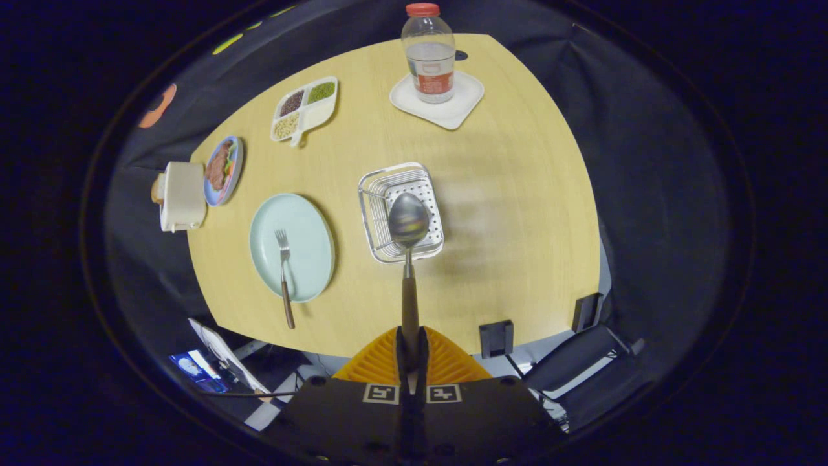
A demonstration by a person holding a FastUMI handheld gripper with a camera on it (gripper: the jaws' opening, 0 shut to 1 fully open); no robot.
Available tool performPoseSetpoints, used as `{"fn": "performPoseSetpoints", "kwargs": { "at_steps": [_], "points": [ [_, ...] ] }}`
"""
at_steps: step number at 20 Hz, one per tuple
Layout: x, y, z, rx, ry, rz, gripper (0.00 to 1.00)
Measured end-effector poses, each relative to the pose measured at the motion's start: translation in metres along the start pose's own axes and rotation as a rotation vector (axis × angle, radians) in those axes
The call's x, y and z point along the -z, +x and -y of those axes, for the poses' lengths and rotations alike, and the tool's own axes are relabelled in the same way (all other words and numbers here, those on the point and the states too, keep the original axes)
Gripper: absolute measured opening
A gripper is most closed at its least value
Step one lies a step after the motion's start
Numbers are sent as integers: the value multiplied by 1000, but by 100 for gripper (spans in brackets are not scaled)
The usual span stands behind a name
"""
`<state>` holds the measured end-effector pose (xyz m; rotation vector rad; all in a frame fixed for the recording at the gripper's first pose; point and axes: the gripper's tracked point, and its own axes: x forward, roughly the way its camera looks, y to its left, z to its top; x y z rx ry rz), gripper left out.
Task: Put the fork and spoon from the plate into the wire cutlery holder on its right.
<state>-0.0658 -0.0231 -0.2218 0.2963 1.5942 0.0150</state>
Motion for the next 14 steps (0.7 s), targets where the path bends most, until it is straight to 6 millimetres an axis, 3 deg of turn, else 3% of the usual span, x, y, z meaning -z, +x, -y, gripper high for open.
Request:
{"fn": "performPoseSetpoints", "kwargs": {
  "at_steps": [8, 11, 14],
  "points": [
    [-14, 21, 6, 5, 1, -59, 1],
    [-20, 23, 6, 3, 9, -52, 4],
    [-25, 25, 10, 32, -3, -23, 16]
  ]
}}
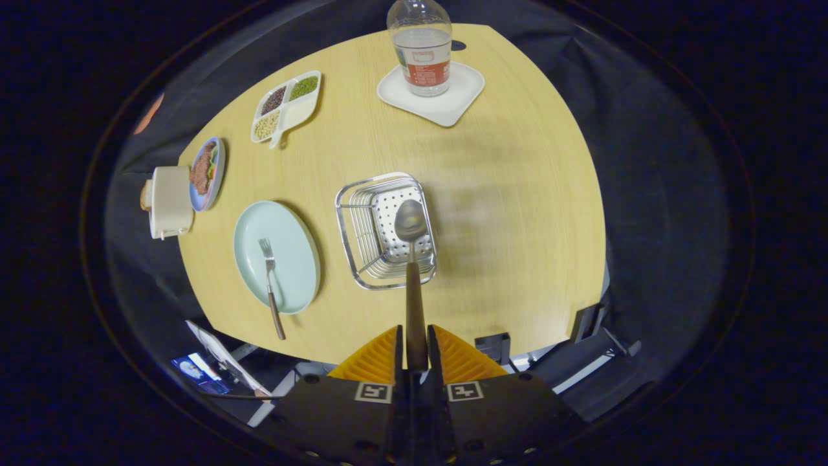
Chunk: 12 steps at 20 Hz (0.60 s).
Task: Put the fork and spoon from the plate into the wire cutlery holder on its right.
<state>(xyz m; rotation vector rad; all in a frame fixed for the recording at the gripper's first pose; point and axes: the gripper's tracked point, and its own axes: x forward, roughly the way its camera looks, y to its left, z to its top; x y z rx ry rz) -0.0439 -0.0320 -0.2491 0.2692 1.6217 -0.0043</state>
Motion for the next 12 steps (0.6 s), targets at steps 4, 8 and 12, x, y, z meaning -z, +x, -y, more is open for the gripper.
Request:
{"fn": "performPoseSetpoints", "kwargs": {
  "at_steps": [4, 8, 12],
  "points": [
    [-6, -17, 0, 39, -51, 102, 46],
    [-8, -43, -17, 72, -117, 218, 80],
    [10, -54, -61, 40, -182, 250, 95]
  ]
}}
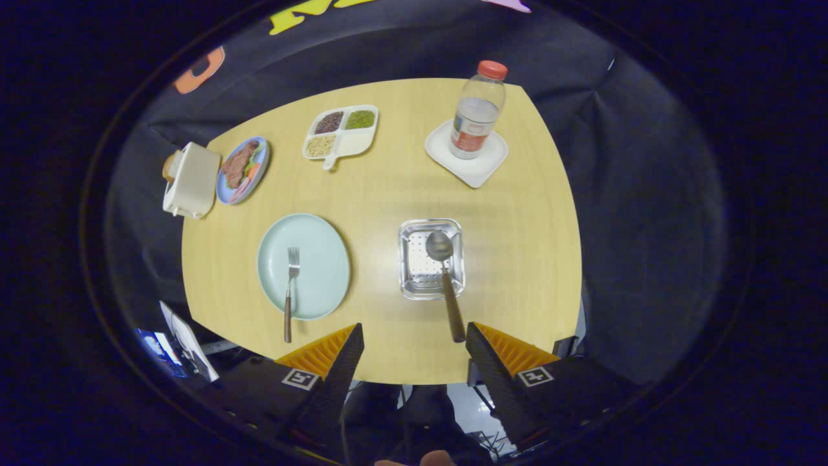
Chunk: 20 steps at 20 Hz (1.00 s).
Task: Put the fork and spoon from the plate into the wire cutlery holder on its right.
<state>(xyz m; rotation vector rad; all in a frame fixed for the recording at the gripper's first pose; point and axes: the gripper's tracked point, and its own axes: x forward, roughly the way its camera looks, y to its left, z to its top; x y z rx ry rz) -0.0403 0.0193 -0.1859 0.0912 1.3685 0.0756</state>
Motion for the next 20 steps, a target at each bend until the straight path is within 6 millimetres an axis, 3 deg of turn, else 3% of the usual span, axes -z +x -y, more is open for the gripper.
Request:
{"fn": "performPoseSetpoints", "kwargs": {
  "at_steps": [4, 11, 15, 20],
  "points": [
    [13, 8, -59, -48, -14, 12, 97],
    [67, 65, -157, -115, -16, -76, 97],
    [89, 100, -188, -111, 8, -109, 97],
    [91, 135, -206, -67, 24, -101, 97]
  ]
}}
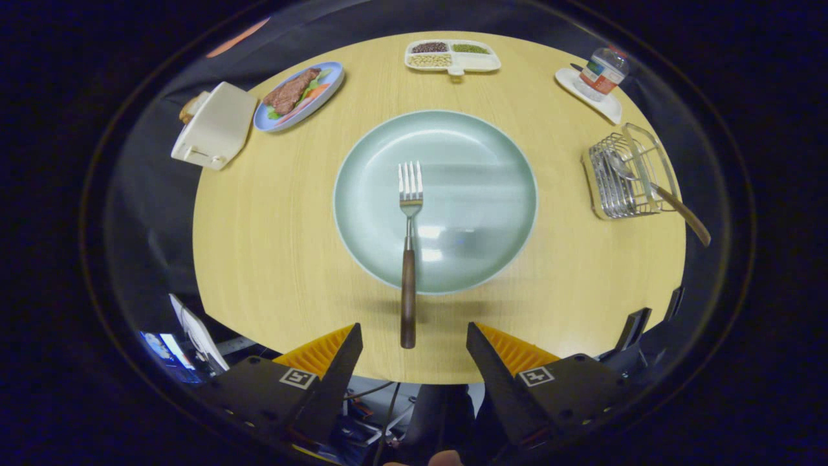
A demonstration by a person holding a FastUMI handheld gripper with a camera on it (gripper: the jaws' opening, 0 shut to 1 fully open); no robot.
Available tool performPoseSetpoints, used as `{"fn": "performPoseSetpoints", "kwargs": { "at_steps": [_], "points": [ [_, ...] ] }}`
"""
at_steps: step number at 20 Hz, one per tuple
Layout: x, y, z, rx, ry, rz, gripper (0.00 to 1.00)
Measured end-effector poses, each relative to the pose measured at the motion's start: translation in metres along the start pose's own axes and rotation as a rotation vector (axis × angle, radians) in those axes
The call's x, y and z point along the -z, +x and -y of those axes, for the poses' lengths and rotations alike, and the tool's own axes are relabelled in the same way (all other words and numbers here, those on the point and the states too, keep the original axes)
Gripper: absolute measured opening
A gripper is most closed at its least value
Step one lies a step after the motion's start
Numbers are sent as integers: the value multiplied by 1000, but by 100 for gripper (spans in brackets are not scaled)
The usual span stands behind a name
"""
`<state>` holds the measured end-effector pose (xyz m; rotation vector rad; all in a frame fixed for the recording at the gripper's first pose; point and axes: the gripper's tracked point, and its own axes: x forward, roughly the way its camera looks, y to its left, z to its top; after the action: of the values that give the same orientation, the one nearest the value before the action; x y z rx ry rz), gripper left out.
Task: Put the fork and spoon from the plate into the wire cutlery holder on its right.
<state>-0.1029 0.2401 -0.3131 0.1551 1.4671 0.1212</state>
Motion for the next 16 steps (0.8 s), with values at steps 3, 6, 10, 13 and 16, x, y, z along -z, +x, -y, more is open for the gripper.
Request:
{"fn": "performPoseSetpoints", "kwargs": {
  "at_steps": [3, 6, 10, 13, 16],
  "points": [
    [2, 20, -7, 9, 15, -12, 80],
    [2, 33, -9, 40, 33, -27, 64],
    [5, 41, -4, 78, 26, -50, 26],
    [3, 38, 0, 79, -8, -46, 4],
    [-1, 24, 1, 61, -20, -38, 4]
  ]
}}
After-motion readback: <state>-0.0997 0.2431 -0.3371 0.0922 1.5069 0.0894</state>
